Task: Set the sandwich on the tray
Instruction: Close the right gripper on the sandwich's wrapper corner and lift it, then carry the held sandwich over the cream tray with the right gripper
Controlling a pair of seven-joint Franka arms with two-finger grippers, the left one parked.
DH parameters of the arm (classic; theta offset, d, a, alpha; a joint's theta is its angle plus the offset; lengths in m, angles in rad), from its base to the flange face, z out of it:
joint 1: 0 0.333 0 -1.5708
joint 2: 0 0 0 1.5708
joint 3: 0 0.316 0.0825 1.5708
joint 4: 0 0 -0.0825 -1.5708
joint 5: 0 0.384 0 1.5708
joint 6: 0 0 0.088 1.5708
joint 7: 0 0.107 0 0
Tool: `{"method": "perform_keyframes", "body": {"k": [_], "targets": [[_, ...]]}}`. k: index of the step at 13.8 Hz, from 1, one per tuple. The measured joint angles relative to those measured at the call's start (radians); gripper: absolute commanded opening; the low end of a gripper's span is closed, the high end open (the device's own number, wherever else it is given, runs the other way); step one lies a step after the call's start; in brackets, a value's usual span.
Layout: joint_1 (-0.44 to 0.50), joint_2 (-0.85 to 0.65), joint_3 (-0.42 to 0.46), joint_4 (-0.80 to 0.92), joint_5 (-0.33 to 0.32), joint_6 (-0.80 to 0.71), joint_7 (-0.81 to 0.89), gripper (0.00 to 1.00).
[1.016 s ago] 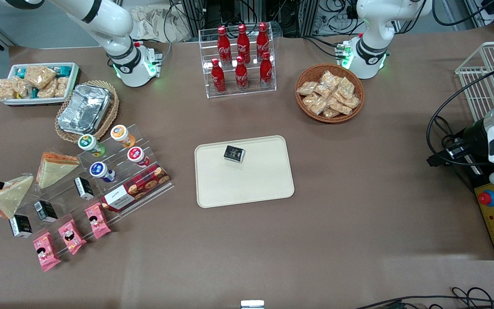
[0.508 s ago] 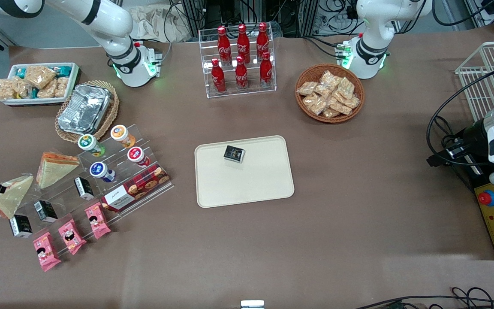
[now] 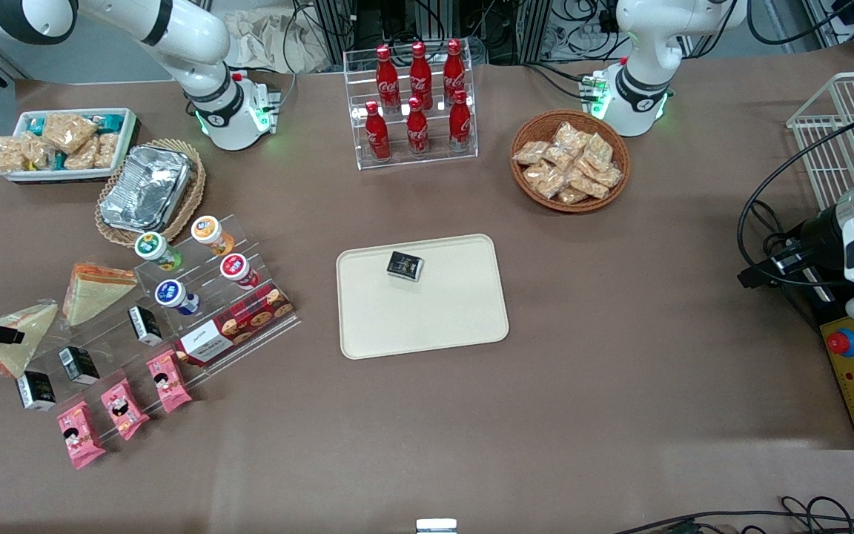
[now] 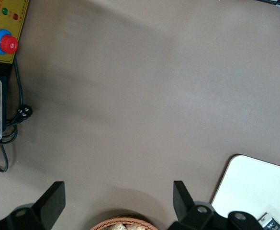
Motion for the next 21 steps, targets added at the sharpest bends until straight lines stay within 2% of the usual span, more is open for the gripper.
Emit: {"method": "perform_keyframes", "body": {"k": [3,5,10,15,18,21], "targets": [[0.000,0.000,0.000,0.000,-0.001,0.001,-0.002,0.34],[0.000,0.000,0.000,0.001,-0.001,0.001,-0.021,0.17],[0.001,-0.005,0.002,0.019,-0.002,-0.012,-0.078,0.12],[0.027,-0.037,0.039,0.110,-0.002,-0.124,-0.123,0.12],[0.064,-0.090,0.110,0.131,-0.001,-0.147,-0.179,0.13],[0.083,-0.144,0.260,0.133,-0.001,-0.182,-0.199,0.12]]}}
